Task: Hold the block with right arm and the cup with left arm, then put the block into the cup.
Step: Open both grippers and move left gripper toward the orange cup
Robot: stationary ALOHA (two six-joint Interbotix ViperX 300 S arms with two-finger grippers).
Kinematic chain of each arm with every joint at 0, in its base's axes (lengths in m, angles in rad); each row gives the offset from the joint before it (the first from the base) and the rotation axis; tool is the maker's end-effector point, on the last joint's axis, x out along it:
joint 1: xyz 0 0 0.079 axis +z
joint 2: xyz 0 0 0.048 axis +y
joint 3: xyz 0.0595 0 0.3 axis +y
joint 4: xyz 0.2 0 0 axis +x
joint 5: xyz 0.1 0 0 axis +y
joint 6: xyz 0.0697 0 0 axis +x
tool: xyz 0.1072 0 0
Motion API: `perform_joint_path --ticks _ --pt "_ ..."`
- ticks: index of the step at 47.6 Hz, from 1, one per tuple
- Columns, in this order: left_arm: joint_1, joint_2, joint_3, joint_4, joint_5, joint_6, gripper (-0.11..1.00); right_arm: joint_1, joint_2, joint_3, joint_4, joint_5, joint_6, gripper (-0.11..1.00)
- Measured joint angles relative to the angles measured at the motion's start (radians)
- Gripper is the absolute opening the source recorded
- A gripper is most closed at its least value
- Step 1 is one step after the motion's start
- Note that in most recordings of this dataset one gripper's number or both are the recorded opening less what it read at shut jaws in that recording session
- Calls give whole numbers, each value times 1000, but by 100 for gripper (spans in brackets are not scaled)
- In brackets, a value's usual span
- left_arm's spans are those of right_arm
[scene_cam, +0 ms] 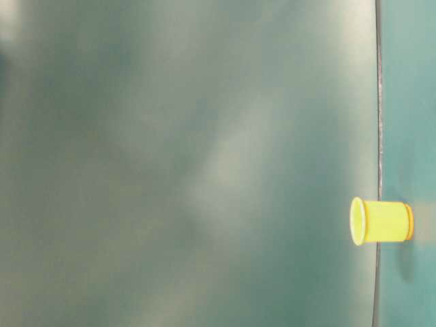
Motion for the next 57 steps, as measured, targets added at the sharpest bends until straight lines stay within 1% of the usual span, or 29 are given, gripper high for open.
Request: perform_joint_path --ticks 1,2,5,6,10,15,20,24,29,40,42,47,51,57 --pt "0 0 0 2 6 0 0 0 0 2 0 0 0 0" --pt "0 0 0 3 17 5 2 0 0 0 0 2 0 1" --pt "0 -2 0 11 54 9 17 0 8 -2 0 9 0 1" --pt "0 -2 -2 12 64 11 20 -2 11 -3 0 14 0 1" --pt "0 -5 -9 14 114 17 20 -3 32 -14 0 32 0 1" --pt "6 -5 -14 15 140 21 21 -5 66 -29 0 38 0 1" --pt "38 -5 -15 15 147 25 24 -5 103 -46 0 40 0 1" --pt "60 -3 -15 15 149 26 27 -3 132 -58 0 43 0 4" --pt "75 0 -15 18 147 28 33 -5 163 -72 0 46 0 13" --pt "97 8 -14 18 150 51 48 -5 199 -89 0 46 0 50" --pt "98 8 -15 18 152 57 51 -5 204 -89 0 46 0 55" --pt "101 8 -15 18 152 71 57 -5 213 -89 0 49 0 60" --pt "101 8 -15 18 152 71 63 -5 225 -91 0 60 0 60" --pt "101 8 -15 18 153 71 77 -5 238 -91 0 67 0 60"
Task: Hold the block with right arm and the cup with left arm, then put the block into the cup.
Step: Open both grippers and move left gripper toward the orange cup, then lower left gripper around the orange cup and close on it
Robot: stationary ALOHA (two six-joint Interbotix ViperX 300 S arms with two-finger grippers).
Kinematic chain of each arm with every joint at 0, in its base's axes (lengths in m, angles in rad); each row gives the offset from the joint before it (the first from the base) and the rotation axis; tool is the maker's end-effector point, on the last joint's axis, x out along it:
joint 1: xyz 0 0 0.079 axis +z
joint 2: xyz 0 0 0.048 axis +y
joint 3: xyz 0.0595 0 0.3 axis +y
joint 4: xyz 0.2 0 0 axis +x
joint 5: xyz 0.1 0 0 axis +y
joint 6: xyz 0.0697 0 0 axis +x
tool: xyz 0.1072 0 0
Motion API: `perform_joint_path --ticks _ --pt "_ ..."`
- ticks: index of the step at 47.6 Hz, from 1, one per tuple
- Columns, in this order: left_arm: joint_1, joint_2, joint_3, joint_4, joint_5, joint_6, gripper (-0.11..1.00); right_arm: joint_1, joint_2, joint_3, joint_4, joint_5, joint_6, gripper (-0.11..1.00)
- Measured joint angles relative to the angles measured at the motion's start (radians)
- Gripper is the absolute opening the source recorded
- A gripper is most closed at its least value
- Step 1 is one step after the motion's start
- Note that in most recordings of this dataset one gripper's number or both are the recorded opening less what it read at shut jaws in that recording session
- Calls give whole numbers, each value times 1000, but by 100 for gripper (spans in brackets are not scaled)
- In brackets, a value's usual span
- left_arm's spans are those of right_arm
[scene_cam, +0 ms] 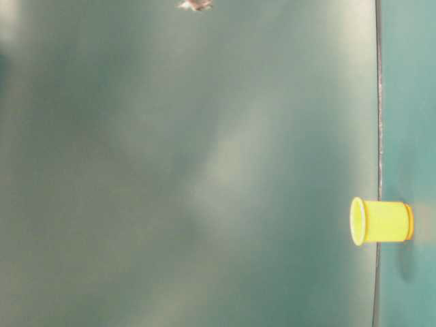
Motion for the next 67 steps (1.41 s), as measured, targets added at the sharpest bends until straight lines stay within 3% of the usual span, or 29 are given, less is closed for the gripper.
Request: perform_joint_path --ticks 5,12,17,28,35,67 --pt "9 0 2 0 0 0 84 0 6 -2 -2 0 0 60" --pt "55 14 2 0 0 -2 85 0 26 -8 0 -2 0 62" --pt "117 55 0 0 0 -3 85 0 48 -15 -2 -2 0 62" --pt "334 244 -3 -9 -31 -44 85 0 64 -23 0 -2 0 62" --pt "402 383 -38 -11 -54 -51 85 0 75 -23 0 -2 0 62" --pt "410 914 -273 -9 -110 -52 85 18 158 -43 -2 -20 8 62"
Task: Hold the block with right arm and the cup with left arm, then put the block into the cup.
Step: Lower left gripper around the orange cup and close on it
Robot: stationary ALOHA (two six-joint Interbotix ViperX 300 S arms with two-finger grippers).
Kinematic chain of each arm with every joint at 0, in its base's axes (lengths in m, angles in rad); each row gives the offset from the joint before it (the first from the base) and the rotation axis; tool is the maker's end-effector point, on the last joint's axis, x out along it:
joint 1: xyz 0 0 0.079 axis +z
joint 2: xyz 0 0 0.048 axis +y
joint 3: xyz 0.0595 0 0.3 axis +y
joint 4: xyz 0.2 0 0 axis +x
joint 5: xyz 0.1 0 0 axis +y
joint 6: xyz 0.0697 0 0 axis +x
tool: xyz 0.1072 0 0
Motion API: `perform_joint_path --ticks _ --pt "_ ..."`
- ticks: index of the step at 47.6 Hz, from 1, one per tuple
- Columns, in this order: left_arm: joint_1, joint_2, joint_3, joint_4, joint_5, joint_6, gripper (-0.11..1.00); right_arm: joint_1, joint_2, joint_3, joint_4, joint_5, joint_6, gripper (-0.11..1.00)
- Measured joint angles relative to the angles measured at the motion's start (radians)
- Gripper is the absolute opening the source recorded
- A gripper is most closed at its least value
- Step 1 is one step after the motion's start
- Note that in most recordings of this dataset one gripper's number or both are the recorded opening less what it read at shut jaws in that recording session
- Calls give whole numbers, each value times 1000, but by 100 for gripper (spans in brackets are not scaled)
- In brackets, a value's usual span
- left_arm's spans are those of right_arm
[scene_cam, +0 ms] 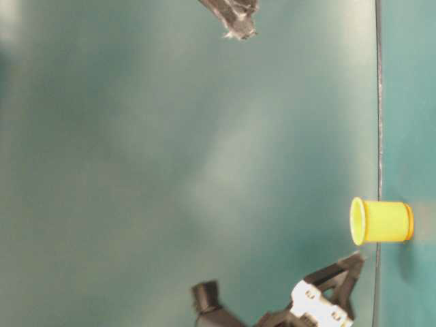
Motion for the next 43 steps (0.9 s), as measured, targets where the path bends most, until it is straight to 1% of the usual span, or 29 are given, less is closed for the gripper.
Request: perform_joint_path --ticks 5,11,19,36,43 --pt "8 55 -31 2 -15 0 85 8 5 0 2 -5 0 62" --pt "37 112 -64 0 -20 0 85 9 6 0 0 -5 0 62" --pt "71 153 -91 2 -20 0 85 14 5 -2 2 -6 0 62" --pt "66 247 -155 0 -20 -2 85 15 5 0 2 -5 0 62" --pt "52 262 -186 2 -23 -3 85 15 6 0 2 -5 -2 62"
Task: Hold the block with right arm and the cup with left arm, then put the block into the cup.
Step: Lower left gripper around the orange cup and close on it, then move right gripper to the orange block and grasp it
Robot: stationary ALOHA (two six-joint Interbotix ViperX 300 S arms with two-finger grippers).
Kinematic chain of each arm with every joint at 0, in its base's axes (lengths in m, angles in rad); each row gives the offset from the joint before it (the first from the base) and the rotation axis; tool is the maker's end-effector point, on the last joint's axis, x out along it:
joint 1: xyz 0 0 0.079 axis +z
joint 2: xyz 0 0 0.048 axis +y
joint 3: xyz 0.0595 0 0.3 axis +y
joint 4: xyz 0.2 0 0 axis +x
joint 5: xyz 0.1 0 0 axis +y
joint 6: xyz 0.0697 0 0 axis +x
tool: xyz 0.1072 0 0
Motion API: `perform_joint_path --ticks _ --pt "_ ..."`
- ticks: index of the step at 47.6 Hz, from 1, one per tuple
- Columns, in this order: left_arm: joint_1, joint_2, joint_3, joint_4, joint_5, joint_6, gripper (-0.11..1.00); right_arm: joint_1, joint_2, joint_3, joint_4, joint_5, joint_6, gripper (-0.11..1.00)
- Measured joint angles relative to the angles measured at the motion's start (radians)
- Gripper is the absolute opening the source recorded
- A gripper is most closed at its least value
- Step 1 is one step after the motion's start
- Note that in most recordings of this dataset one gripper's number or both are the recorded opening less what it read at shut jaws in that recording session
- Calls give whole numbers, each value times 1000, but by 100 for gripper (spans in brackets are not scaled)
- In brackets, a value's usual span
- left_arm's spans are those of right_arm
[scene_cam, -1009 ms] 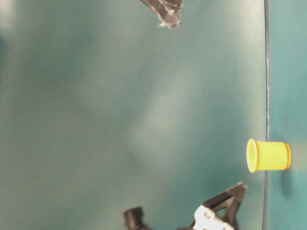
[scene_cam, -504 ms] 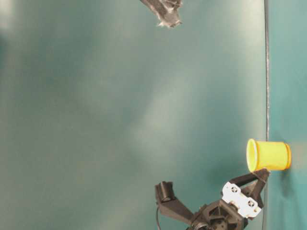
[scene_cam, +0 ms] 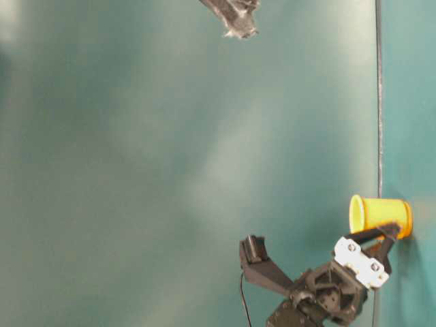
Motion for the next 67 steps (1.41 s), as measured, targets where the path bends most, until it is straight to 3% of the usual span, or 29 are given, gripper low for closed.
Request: perform_joint_path --ticks 29,39,44,67 --pt "-2 95 -103 -2 -3 0 84 2 0 0 0 2 2 62" --pt "-5 94 -92 2 -6 0 66 21 23 -6 0 2 2 62" --pt "-25 92 -75 2 -9 3 64 35 57 -20 0 2 2 62" --pt "-325 -117 41 3 -8 17 64 40 327 -106 3 0 3 62"
